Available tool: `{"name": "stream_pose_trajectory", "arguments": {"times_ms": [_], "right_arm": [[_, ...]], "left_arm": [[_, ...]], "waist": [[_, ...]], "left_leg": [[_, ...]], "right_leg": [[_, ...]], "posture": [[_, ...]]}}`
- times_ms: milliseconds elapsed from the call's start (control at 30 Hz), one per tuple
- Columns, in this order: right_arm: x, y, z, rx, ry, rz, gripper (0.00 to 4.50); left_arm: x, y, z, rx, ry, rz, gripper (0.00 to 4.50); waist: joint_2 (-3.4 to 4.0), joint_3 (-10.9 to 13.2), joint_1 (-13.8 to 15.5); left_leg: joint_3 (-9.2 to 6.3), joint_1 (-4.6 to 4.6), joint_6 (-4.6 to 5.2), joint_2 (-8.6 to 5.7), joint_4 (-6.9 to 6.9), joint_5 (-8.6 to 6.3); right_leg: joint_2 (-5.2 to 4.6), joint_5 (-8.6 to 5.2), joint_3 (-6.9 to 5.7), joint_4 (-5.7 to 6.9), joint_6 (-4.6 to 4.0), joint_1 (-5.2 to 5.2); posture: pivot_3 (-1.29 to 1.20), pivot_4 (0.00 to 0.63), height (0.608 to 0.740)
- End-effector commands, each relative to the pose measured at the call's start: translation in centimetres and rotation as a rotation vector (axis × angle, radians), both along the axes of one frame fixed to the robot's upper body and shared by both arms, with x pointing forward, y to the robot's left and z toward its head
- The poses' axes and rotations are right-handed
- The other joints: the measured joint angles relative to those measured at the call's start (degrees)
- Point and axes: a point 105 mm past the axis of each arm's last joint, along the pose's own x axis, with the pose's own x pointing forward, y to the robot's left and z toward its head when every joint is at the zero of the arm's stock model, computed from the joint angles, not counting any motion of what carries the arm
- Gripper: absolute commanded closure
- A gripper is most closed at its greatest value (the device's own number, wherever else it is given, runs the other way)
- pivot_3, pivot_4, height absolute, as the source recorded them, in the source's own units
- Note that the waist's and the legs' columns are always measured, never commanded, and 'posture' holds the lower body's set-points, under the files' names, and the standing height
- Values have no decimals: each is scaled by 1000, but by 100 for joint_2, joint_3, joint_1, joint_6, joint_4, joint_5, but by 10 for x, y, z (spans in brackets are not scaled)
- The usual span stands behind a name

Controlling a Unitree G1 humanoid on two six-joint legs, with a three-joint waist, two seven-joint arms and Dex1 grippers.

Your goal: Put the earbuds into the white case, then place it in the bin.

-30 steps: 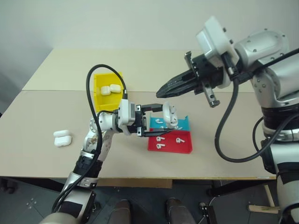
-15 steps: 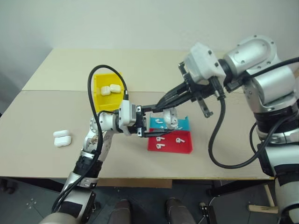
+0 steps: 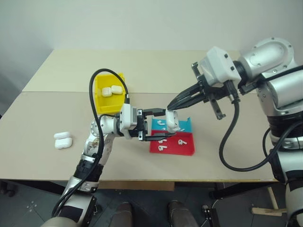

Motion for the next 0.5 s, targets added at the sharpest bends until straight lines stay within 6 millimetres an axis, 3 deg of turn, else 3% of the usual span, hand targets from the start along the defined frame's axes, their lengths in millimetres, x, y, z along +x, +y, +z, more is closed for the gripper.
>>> {"name": "stream_pose_trajectory", "arguments": {"times_ms": [33,500], "right_arm": [[-7,-7,8,-6,-30,25,4491],[-5,-20,3,-33,-68,7,4491]], "left_arm": [[-4,3,15,-52,-68,-3,1762],[-4,4,17,-54,-71,4,1762]], "waist": [[0,0,0],[0,0,-4]], "left_leg": [[0,1,0,1,0,0],[1,1,0,1,1,0]], "right_leg": [[1,0,0,1,0,0],[1,0,1,1,0,0]], "posture": [[0,150,740],[0,150,740]]}}
